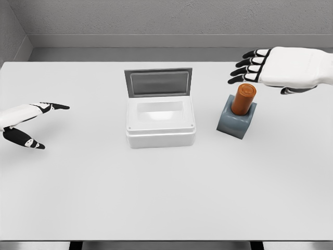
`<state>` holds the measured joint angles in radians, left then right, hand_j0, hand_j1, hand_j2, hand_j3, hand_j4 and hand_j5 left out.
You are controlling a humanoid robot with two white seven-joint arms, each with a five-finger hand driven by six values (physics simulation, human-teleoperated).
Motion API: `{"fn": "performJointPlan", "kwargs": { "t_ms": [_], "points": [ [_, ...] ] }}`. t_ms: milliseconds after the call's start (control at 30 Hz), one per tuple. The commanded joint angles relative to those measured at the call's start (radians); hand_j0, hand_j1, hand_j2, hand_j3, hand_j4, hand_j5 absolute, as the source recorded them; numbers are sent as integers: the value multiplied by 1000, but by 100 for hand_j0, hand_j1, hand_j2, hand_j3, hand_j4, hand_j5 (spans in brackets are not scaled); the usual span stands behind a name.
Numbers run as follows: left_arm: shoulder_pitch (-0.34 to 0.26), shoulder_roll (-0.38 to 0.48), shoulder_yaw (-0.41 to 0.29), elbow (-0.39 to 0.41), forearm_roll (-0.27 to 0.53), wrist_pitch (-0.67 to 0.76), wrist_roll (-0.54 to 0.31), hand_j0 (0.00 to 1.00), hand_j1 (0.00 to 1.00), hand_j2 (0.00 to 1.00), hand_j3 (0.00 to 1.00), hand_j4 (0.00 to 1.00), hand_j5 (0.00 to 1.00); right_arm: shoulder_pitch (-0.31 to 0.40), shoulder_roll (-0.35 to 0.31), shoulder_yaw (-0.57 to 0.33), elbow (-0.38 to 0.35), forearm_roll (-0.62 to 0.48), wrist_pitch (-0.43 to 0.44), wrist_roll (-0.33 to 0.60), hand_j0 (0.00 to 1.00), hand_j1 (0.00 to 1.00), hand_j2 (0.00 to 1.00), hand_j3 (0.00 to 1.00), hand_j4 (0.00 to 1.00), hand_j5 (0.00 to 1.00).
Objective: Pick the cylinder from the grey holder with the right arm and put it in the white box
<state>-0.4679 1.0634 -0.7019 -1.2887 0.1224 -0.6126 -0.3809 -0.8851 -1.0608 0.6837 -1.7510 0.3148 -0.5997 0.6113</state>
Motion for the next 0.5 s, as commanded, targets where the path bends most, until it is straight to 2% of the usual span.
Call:
{"fn": "performJointPlan", "kwargs": {
  "t_ms": [0, 67, 100, 133, 167, 200, 300, 333, 400, 433, 467],
  "points": [
    [0, 1, 1, 3, 8, 2, 0, 100, 100, 100, 100, 100, 100, 0, 2, -1, 1, -2, 3, 0, 100, 100, 100, 100, 100, 100],
    [0, 1, -13, 5, 11, 2, 2, 100, 100, 100, 100, 100, 100, -8, 2, -1, 1, -3, 1, 0, 100, 100, 100, 100, 100, 100],
    [-9, 0, -60, 11, 13, 2, 4, 100, 100, 100, 100, 100, 100, -6, 2, 0, 1, -3, -9, 0, 100, 100, 100, 100, 100, 100],
    [-28, -7, -103, 28, 43, 2, 5, 100, 100, 100, 100, 100, 100, -6, 21, 5, 7, -6, 0, 0, 100, 100, 100, 100, 100, 100],
    [-38, -5, -126, 31, 124, 2, 2, 100, 100, 100, 100, 100, 100, -8, 44, 10, 16, -3, 4, 0, 100, 100, 100, 100, 100, 100],
    [-55, -3, -139, 29, 155, 2, 0, 100, 100, 100, 100, 100, 100, -9, 62, 11, 34, 1, 4, 0, 100, 100, 100, 100, 100, 100],
    [-69, -8, -145, 19, 172, 2, -4, 100, 100, 100, 100, 100, 100, -35, 101, 57, 85, 33, 3, 0, 100, 100, 100, 100, 100, 100],
    [-77, -8, -145, 16, 206, 2, -10, 100, 100, 100, 100, 100, 100, -35, 102, 60, 93, 38, 3, 0, 100, 100, 100, 100, 100, 100],
    [-104, -66, -143, -12, 218, 2, -26, 100, 100, 100, 100, 100, 100, -35, 101, 92, 107, 38, 1, 0, 100, 100, 100, 100, 100, 100],
    [-103, -97, -145, -7, 285, 2, -29, 100, 100, 100, 100, 100, 100, -35, 101, 106, 107, 38, -2, 0, 100, 100, 100, 100, 100, 100],
    [-104, -99, -157, -7, 358, 2, -75, 100, 100, 100, 100, 100, 100, -35, 101, 117, 107, 38, -3, 0, 100, 100, 100, 100, 100, 100]
  ]
}}
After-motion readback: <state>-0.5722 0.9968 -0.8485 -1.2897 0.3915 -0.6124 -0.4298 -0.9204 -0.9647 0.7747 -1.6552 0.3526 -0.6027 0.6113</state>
